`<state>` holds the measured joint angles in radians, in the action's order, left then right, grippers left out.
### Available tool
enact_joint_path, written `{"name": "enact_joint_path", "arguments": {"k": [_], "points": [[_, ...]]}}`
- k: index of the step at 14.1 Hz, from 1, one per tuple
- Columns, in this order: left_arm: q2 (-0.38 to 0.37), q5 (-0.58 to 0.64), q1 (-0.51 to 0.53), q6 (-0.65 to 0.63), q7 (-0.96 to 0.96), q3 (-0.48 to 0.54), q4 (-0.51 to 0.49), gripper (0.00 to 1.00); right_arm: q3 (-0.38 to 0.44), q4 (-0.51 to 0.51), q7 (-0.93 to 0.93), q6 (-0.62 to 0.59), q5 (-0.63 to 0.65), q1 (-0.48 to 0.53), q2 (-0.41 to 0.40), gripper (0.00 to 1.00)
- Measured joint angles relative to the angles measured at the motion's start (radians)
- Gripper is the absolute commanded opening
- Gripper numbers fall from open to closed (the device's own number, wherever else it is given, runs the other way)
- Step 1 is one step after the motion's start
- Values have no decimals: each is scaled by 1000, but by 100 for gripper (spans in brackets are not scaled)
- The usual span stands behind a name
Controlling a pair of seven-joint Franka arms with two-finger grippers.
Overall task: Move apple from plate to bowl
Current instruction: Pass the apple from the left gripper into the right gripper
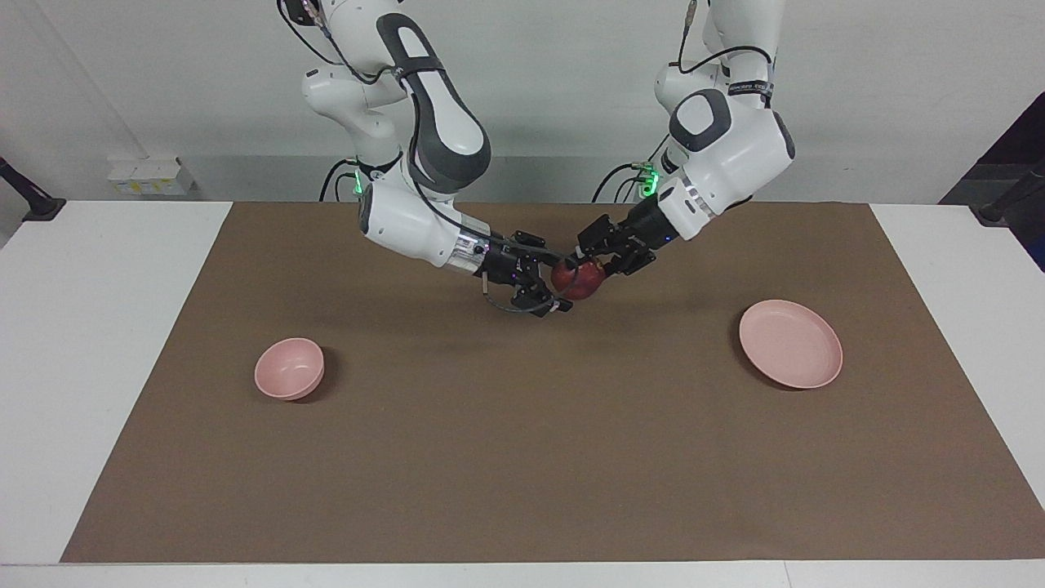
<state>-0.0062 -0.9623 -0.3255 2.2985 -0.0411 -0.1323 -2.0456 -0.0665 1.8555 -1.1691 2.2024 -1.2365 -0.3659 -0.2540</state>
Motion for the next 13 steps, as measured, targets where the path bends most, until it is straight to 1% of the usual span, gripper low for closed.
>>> {"name": "enact_joint_path", "arguments": {"k": [2, 3, 4, 5, 6, 8, 9, 10, 12, 13], "points": [[0, -1, -1, -1, -4, 1, 0, 0, -1, -1, 0, -2, -1, 1, 0, 100], [0, -1, -1, -1, -4, 1, 0, 0, -2, -1, 0, -2, -2, 1, 0, 93], [0, -1, -1, -1, -9, 1, 0, 0, -3, -2, -1, -2, -3, 0, 0, 62], [0, -1, -1, 1, -13, 3, 0, 0, -3, -3, -7, -3, -3, -1, 0, 19], [0, -1, -1, 1, -18, 3, 1, 0, -3, -5, -13, -3, -3, -2, 0, 0], [0, -1, -1, 6, -20, 7, 6, 0, -3, -8, -17, -5, -3, -1, 5, 0], [-1, -1, -1, 6, -20, 7, 8, 16, -3, -9, -17, -5, -3, -1, 6, 0], [-1, -1, -1, 6, -20, 7, 9, 23, -3, -9, -17, -5, -3, 0, 6, 0], [-1, -1, -1, 6, -22, 7, 9, 51, -3, -9, -17, -5, -3, 0, 6, 0], [-1, -1, -1, 6, -22, 7, 9, 83, -3, -9, -17, -5, -3, 0, 6, 0]]}}
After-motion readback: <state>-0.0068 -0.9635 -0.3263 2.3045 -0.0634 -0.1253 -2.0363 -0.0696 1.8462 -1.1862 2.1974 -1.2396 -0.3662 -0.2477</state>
